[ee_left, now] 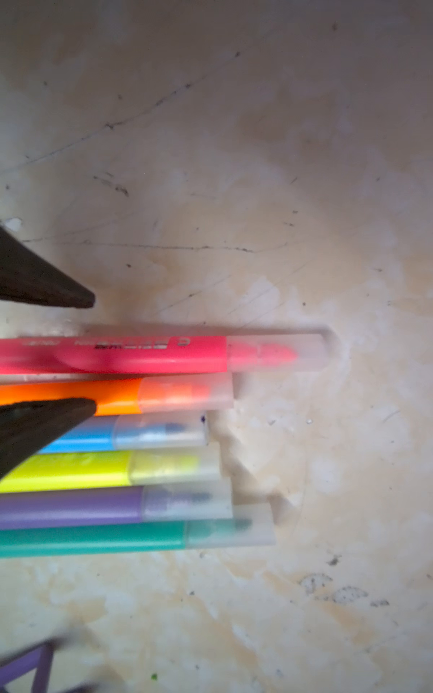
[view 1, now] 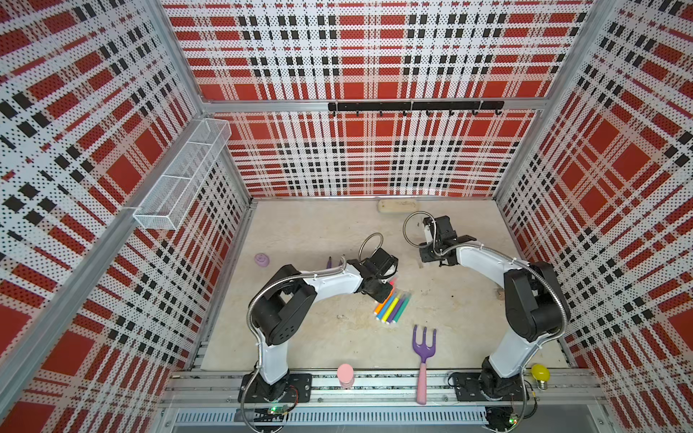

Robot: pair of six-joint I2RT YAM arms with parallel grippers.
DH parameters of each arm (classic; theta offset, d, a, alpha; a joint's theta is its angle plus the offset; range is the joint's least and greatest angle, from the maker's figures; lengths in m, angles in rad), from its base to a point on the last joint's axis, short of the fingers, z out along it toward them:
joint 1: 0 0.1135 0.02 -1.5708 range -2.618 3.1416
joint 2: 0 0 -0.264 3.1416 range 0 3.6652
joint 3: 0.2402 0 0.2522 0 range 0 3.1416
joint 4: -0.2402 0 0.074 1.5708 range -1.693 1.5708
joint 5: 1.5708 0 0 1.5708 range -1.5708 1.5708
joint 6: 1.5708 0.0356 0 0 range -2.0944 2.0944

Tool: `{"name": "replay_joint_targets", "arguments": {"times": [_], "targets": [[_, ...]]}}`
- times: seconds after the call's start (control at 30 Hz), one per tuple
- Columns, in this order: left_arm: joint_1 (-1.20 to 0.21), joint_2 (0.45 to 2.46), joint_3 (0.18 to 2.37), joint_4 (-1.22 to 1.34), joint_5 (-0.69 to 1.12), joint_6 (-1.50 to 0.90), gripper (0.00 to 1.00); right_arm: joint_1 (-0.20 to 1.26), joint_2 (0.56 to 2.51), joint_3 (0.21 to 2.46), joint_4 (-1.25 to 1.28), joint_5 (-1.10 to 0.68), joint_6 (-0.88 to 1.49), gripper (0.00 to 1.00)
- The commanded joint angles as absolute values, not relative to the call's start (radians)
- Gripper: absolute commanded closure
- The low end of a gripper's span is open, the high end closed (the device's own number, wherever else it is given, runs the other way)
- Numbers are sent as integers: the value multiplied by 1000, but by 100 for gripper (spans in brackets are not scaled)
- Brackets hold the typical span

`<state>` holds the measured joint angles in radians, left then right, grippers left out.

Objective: Remove pen caps from pens
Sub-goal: Pick up the pen from the center of the table.

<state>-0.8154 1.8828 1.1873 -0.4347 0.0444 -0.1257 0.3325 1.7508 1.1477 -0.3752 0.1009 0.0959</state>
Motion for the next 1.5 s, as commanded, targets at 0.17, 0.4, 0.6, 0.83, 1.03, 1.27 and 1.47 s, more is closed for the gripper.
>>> {"name": "replay_joint_targets", "arguments": {"times": [0.17, 0.4, 0.6, 0.83, 1.03, 1.27, 1.47], "targets": [[-794, 1904, 1185, -433, 36, -139, 59, 337, 1733, 1137, -322, 89, 81, 63], [-783, 1906, 1184, -429, 46, -141, 61, 340, 1735, 1138, -321, 93, 81, 63], [-791, 1946, 1195, -445, 43, -139, 64, 342, 1710, 1134, -311, 83, 84, 63], [-798, 1972, 1214, -461, 47, -133, 74, 345, 1684, 1125, -303, 83, 86, 63], [-774, 1922, 1205, -472, 1, -153, 79, 339, 1658, 1108, -268, 57, 87, 64], [-689, 1674, 1057, -286, -12, -195, 88, 328, 1570, 1017, -90, -106, 138, 65], [-633, 1483, 923, -108, 74, -245, 94, 340, 1445, 839, 288, -348, 306, 58]]}}
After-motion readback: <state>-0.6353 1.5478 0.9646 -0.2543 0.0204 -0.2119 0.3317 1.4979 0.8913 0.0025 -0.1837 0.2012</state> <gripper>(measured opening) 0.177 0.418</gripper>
